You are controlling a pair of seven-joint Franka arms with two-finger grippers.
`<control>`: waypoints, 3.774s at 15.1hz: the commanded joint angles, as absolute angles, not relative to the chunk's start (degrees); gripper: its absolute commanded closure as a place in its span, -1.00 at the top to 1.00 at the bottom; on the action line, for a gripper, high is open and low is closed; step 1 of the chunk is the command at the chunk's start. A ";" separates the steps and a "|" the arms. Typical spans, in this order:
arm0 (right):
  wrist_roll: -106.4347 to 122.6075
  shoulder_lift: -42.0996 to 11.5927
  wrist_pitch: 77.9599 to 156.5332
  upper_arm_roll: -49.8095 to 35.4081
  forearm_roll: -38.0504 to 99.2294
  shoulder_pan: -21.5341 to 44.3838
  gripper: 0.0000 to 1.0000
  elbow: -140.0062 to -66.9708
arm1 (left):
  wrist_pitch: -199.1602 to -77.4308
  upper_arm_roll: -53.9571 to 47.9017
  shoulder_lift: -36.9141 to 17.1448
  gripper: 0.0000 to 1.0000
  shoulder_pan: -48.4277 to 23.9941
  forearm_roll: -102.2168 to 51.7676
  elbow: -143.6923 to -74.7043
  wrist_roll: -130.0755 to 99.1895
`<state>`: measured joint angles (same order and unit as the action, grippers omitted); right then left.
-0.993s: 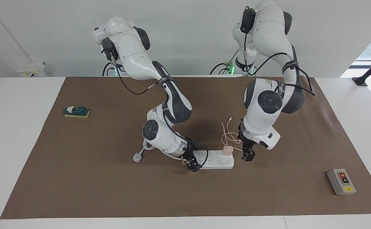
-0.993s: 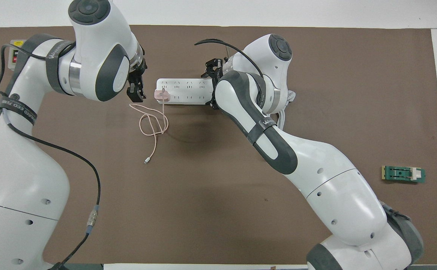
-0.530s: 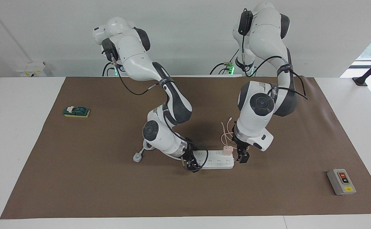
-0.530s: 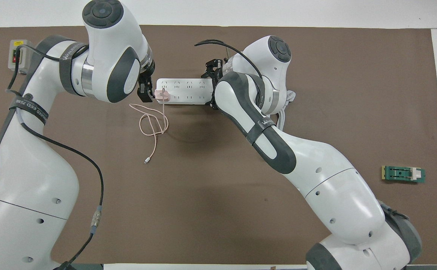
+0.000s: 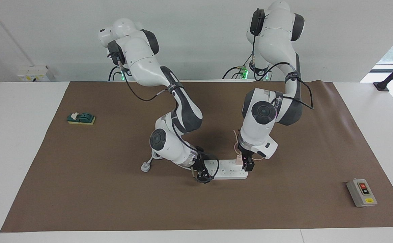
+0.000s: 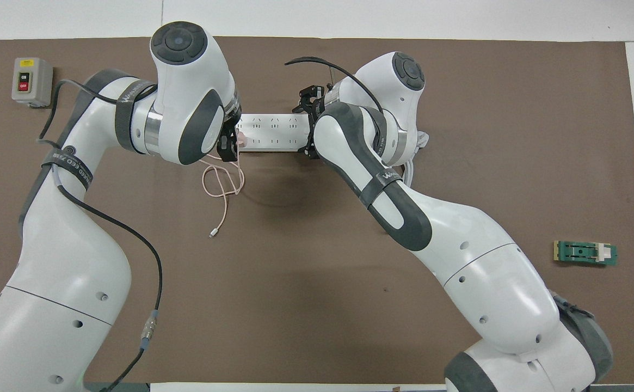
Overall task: Unplug charger and place it aside
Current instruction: 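Pull the charger out with the left gripper while the right gripper holds, then carry the charger away with the left gripper while the right gripper withdraws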
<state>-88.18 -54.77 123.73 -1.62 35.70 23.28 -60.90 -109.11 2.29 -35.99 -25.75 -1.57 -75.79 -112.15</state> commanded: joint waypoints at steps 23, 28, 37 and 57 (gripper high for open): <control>-88.42 -56.34 126.30 -2.11 36.30 22.41 1.00 -59.15 | -120.85 3.08 -30.06 -0.39 -28.12 -1.41 -89.56 -112.24; -88.42 -56.25 126.47 -2.11 36.39 22.41 1.00 -59.15 | -120.68 3.16 -30.06 -1.00 -28.30 -0.35 -89.39 -112.06; -88.42 -56.25 126.56 -2.11 36.47 22.41 1.00 -59.15 | -113.04 3.08 -30.41 -1.00 -27.86 1.23 -84.12 -111.36; -86.15 -45.55 124.19 1.05 31.74 22.15 1.00 -66.07 | -103.54 3.16 -11.97 -1.00 -14.60 -3.25 -98.15 -31.71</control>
<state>-88.34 -51.47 124.32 -0.18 34.11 22.91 -60.89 -103.36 3.37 -19.03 -17.19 -2.37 -89.00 -45.26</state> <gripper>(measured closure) 0.000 0.683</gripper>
